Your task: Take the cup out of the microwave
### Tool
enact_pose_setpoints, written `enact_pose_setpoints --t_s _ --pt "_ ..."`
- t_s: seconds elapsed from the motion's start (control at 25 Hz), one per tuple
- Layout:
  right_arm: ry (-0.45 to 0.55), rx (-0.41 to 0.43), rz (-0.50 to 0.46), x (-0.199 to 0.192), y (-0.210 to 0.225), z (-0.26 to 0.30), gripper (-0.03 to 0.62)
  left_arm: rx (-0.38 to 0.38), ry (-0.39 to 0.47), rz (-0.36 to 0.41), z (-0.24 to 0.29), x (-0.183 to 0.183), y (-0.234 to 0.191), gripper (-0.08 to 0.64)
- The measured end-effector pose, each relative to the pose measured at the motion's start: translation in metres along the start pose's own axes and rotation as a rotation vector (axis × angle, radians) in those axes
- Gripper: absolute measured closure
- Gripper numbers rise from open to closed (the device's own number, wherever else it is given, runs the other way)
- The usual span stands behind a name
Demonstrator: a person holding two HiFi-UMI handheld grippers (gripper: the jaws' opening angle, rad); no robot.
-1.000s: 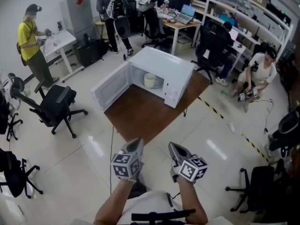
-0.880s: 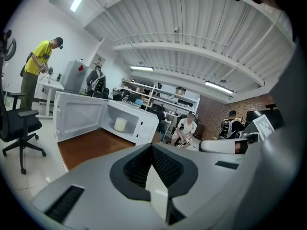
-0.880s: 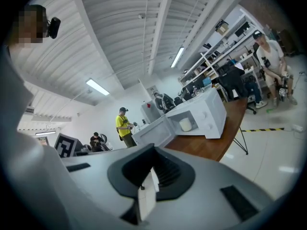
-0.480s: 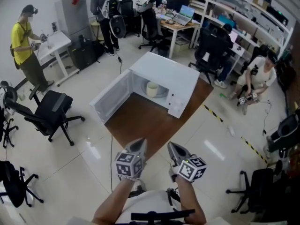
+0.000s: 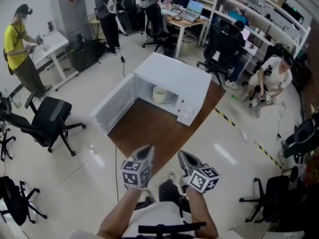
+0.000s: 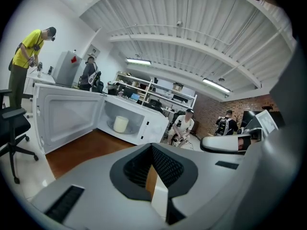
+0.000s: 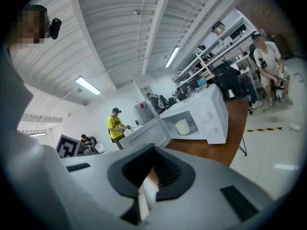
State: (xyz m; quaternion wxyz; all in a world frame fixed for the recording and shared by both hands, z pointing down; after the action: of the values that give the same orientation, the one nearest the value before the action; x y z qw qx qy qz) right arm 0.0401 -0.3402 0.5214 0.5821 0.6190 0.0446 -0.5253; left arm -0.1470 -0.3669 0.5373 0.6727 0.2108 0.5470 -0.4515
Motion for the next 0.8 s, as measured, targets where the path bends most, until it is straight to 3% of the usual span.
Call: enact_pose_setpoints --t_s 0.72,0.8 --pt "-0.009 0.031 0.000 0.066 0.035 0.064 0.592 0.092 -0.030 0.034 0.081 0.031 -0.050 0.554" --pt "-0.008 0.030 -0.003 0.073 0.038 0.068 0.592 0.093 -0.041 0.038 0.094 0.032 -0.056 0.485"
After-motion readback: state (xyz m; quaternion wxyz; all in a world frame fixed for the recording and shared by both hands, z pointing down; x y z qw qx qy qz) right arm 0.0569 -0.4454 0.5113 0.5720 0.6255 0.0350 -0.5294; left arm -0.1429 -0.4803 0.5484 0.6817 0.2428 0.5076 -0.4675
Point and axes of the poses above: the fingertips, and each gripper's own axes: z forward along the fingers, y to its right, x out of its top, the point moved 6 cm from there along -z, backward along the fingers, and after that the axes turned 12 degrees about z, right-handed, at the moved point
